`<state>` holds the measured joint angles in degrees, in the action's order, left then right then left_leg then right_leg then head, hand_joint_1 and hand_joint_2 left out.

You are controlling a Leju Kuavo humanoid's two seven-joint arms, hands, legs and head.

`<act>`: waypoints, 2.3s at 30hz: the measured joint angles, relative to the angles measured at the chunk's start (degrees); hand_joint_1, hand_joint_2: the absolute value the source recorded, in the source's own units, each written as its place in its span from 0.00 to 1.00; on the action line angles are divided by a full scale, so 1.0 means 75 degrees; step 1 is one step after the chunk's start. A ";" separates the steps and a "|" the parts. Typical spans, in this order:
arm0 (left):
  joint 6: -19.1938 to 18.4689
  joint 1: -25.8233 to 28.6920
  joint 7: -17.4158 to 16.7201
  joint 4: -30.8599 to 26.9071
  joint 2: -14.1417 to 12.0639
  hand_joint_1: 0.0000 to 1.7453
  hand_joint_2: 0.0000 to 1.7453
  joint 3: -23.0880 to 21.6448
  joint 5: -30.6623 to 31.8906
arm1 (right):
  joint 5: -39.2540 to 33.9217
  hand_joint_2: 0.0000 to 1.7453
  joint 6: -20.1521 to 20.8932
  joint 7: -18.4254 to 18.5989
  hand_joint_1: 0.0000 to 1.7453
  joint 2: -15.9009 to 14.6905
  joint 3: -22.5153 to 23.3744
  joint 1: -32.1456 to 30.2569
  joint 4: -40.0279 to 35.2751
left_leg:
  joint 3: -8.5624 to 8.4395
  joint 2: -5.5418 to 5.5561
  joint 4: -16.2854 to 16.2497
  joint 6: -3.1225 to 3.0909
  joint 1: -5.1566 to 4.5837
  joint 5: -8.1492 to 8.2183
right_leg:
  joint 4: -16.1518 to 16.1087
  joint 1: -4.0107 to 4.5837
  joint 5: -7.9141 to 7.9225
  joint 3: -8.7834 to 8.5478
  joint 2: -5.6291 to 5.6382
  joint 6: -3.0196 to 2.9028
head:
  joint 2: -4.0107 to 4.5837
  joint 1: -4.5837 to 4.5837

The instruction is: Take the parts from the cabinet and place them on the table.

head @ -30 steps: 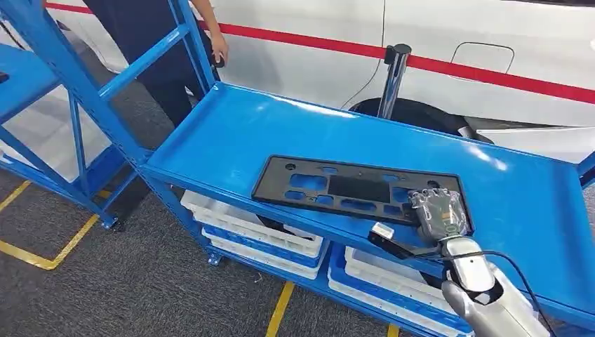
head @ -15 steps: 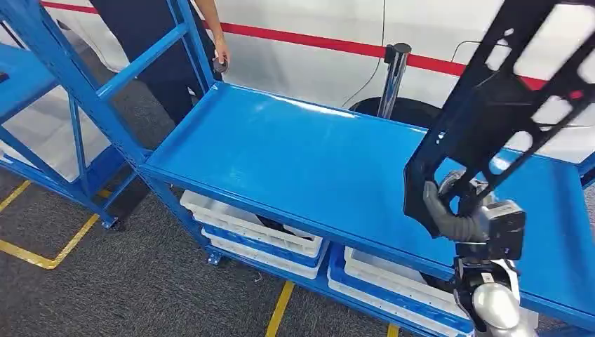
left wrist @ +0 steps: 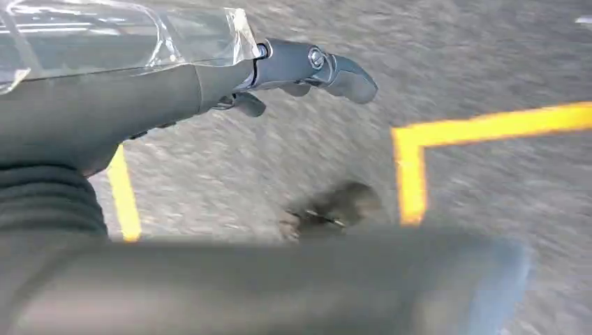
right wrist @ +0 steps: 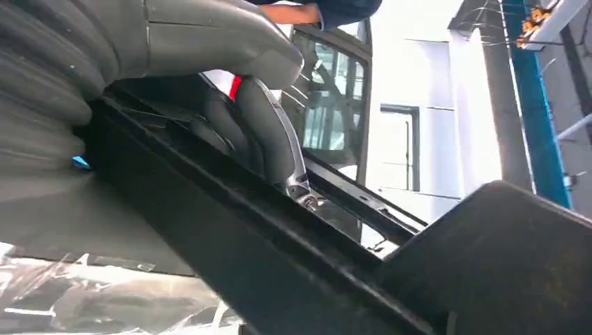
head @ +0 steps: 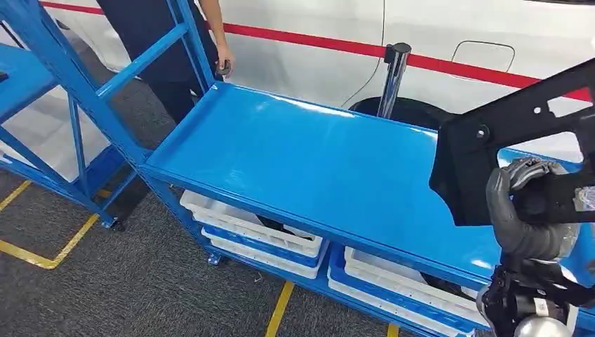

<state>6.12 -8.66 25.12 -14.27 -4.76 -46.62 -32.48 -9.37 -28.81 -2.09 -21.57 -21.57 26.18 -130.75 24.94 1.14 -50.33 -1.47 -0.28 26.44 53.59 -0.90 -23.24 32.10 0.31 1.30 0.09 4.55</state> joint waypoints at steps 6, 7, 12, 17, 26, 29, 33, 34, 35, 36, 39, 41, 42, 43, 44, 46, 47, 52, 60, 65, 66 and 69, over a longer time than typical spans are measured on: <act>0.0533 -0.0037 -0.0085 0.0000 0.0201 0.00 1.00 0.0096 0.0215 | 0.0358 1.00 -0.0009 0.0451 1.00 -0.0102 0.0000 0.0050 -0.0495 | 0.0001 0.0000 0.0000 0.0000 0.0002 0.0000 | 0.0000 0.0001 0.0000 0.0000 0.0001 0.0000 | 0.0000 0.0000; 0.0648 -0.0038 -0.0155 0.0000 0.0224 0.00 1.00 0.0099 0.0298 | 0.0358 1.00 -0.0032 0.0478 1.00 -0.0108 0.0000 0.0050 -0.0554 | 0.0000 0.0000 0.0000 0.0000 0.0002 0.0000 | 0.0000 0.0001 0.0000 0.0001 0.0001 0.0000 | 0.0000 0.0000; 0.1375 -0.0022 -0.0990 0.0000 0.0370 0.00 1.00 0.0014 0.0991 | 0.0023 1.00 -0.0288 0.0465 1.00 -0.0143 -0.0003 -0.0201 -0.0702 | 0.0005 0.0000 0.0001 0.0000 0.0002 0.0001 | 0.0000 0.0001 0.0000 0.0001 0.0001 0.0000 | 0.0000 0.0000; 0.1306 0.0098 -0.1487 0.0000 0.0495 0.00 1.00 -0.0021 0.1017 | -0.0464 1.00 -0.0431 -0.0119 1.00 -0.0131 -0.0003 -0.0626 -0.0699 | 0.0018 0.0001 0.0001 -0.0001 0.0002 0.0002 | 0.0000 0.0000 -0.0001 0.0011 -0.0001 0.0000 | 0.0000 0.0000; 0.1087 0.0272 -0.1685 0.0000 0.0612 0.00 1.00 -0.0169 0.1011 | -0.0819 1.00 -0.0402 -0.0534 1.00 -0.0076 -0.0009 -0.1122 -0.0681 | 0.0027 0.0001 0.0002 -0.0003 0.0003 0.0004 | 0.0000 0.0000 -0.0001 0.0019 -0.0002 0.0000 | 0.0000 0.0000; 0.1073 0.0277 -0.1796 0.0000 0.0621 0.00 1.00 -0.0190 0.0988 | -0.0805 1.00 -0.0402 -0.0569 1.00 -0.0058 -0.0012 -0.1158 -0.0679 | 0.0029 0.0001 -0.0004 -0.0006 0.0002 0.0007 | -0.0002 -0.0007 0.0000 0.0019 -0.0005 0.0001 | 0.0000 0.0000; 0.1061 0.0282 -0.1813 0.0000 0.0621 0.00 1.00 -0.0195 0.0985 | -0.0738 1.00 -0.0408 -0.0601 1.00 -0.0023 -0.0012 -0.1209 -0.0678 | 0.0031 0.0001 -0.0015 -0.0013 -0.0005 0.0011 | -0.0002 -0.0019 0.0002 0.0020 -0.0006 0.0004 | 0.0000 0.0000; 0.1058 0.0281 -0.1813 0.0000 0.0621 0.00 1.00 -0.0195 0.0982 | -0.0738 1.00 -0.0408 -0.0601 1.00 -0.0015 -0.0012 -0.1220 -0.0678 | 0.0035 0.0001 -0.0028 -0.0022 -0.0006 0.0017 | -0.0002 -0.0022 0.0003 0.0020 -0.0006 0.0006 | 0.0000 0.0000; 0.1055 0.0281 -0.1813 0.0000 0.0621 0.00 1.00 -0.0195 0.0982 | -0.0738 1.00 -0.0408 -0.0601 1.00 -0.0009 -0.0012 -0.1228 -0.0679 | 0.0039 0.0001 -0.0036 -0.0032 -0.0006 0.0023 | -0.0001 -0.0023 0.0004 0.0020 -0.0007 0.0007 | 0.0003 0.0000; 0.1049 0.0281 -0.1816 0.0000 0.0621 0.00 1.00 -0.0195 0.0982 | -0.0735 1.00 -0.0408 -0.0601 1.00 0.0000 -0.0012 -0.1236 -0.0679 | 0.0044 0.0001 -0.0050 -0.0042 -0.0007 0.0029 | -0.0001 -0.0023 0.0005 0.0020 -0.0008 0.0009 | 0.0000 0.0000; 0.1023 0.0282 -0.1837 0.0000 0.0621 0.00 1.00 -0.0198 0.0994 | -0.0729 1.00 -0.0408 -0.0601 1.00 0.0021 -0.0015 -0.1266 -0.0676 | 0.0065 0.0001 -0.0091 -0.0082 -0.0017 0.0049 | -0.0002 -0.0035 0.0017 0.0019 -0.0010 0.0047 | 0.0000 0.0000; 0.0979 0.0282 -0.1839 0.0000 0.0621 0.00 1.00 -0.0204 0.1017 | -0.0726 1.00 -0.0408 -0.0601 1.00 0.0044 -0.0015 -0.1271 -0.0667 | 0.0078 0.0001 -0.0102 -0.0135 -0.0041 0.0045 | -0.0016 -0.0060 0.0038 0.0019 -0.0011 0.0093 | 0.0000 0.0000; 0.0967 0.0282 -0.1863 0.0000 0.0621 0.00 1.00 -0.0204 0.1017 | -0.0714 1.00 -0.0408 -0.0601 1.00 0.0050 -0.0015 -0.1271 -0.0667 | 0.0084 0.0001 -0.0095 -0.0167 -0.0056 0.0031 | -0.0043 -0.0075 0.0058 0.0014 -0.0011 0.0123 | 0.0000 0.0000; 0.0962 0.0284 -0.1880 0.0000 0.0621 0.00 1.00 -0.0207 0.1020 | -0.0694 1.00 -0.0405 -0.0601 1.00 0.0053 -0.0015 -0.1271 -0.0667 | 0.0084 0.0004 -0.0069 -0.0223 -0.0066 -0.0073 | -0.0087 -0.0075 0.0131 -0.0005 -0.0010 0.0173 | 0.0000 0.0000; 0.0959 0.0281 -0.1883 0.0000 0.0641 0.00 1.00 -0.0210 0.1023 | -0.0671 1.00 -0.0408 -0.0604 1.00 0.0050 -0.0015 -0.1285 -0.0667 | -0.0022 -0.0009 0.0131 -0.0279 0.0073 -0.0223 | -0.0083 -0.0032 0.0069 0.0027 -0.0011 0.0200 | 0.0000 0.0000; 0.0959 0.0284 -0.1883 0.0000 0.0656 0.00 1.00 -0.0228 0.1014 | -0.0644 1.00 -0.0420 -0.0624 1.00 0.0058 -0.0015 -0.1291 -0.0664 | 0.0021 -0.0024 0.0190 -0.0281 0.0088 -0.0300 | 0.0532 -0.0045 -0.0483 0.0272 -0.0010 0.0280 | 0.0000 -0.0003; 0.0959 0.0300 -0.1883 0.0000 0.0658 0.00 1.00 -0.0248 0.1014 | -0.0630 1.00 -0.0431 -0.0624 1.00 0.0055 -0.0015 -0.1296 -0.0658 | 0.0041 -0.0025 0.0190 -0.0281 0.0092 -0.0301 | 0.1171 -0.0068 -0.0826 0.0519 -0.0009 0.0316 | 0.0000 -0.0003; 0.0930 0.0314 -0.1869 0.0000 0.0676 0.00 1.00 -0.0335 0.0988 | -0.0601 1.00 -0.0431 -0.0627 1.00 0.0076 -0.0017 -0.1356 -0.0606 | 0.0092 -0.0008 0.0098 -0.0163 0.0240 -0.0265 | 0.1389 -0.0244 -0.0518 0.0393 -0.0018 0.0555 | 0.0000 -0.0006; 0.0833 0.0298 -0.1822 0.0009 0.0629 0.00 1.00 -0.0350 0.0871 | -0.0510 1.00 -0.0472 -0.0639 1.00 0.0166 -0.0035 -0.1357 -0.0547 | 0.0382 -0.0011 -0.0339 0.0179 0.0264 0.0000 | 0.0108 -0.0268 -0.0282 -0.0179 0.0056 0.0207 | 0.0000 -0.0015; 0.0714 0.0222 -0.1804 0.0009 0.0623 0.00 1.00 -0.0338 0.0772 | -0.0368 1.00 -0.0553 -0.0671 1.00 0.0303 -0.0081 -0.1372 -0.0492 | 0.1447 -0.0039 -0.2948 0.0081 0.0139 0.1214 | 0.0109 -0.0081 -0.0160 -0.0008 -0.0058 0.0006 | 0.0000 -0.0015; 0.0696 0.0231 -0.1813 0.0009 0.0623 0.00 1.00 -0.0341 0.0772 | -0.0344 1.00 -0.0565 -0.0680 1.00 0.0318 -0.0108 -0.1372 -0.0474 | 0.1284 -0.0038 -0.2699 -0.0012 0.0084 0.1028 | 0.0108 -0.0021 -0.0134 0.0017 -0.0060 -0.0032 | 0.0000 -0.0012; 0.0682 0.0279 -0.1822 0.0009 0.0618 0.00 1.00 -0.0347 0.0778 | -0.0327 1.00 -0.0597 -0.0735 1.00 0.0373 -0.0157 -0.1373 -0.0448 | 0.0139 -0.0039 -0.0573 -0.0523 -0.0195 0.0202 | 0.0062 0.0107 -0.0029 0.0053 -0.0052 -0.0099 | 0.0000 -0.0015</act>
<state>11.23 -6.56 11.45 -14.21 -0.13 -49.22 -26.64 -11.82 -33.29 -7.61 -18.77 -22.75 15.88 -134.11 25.99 0.85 -54.63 -5.39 -1.74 27.95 54.05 -0.09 -23.46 32.50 -0.08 0.56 0.09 4.44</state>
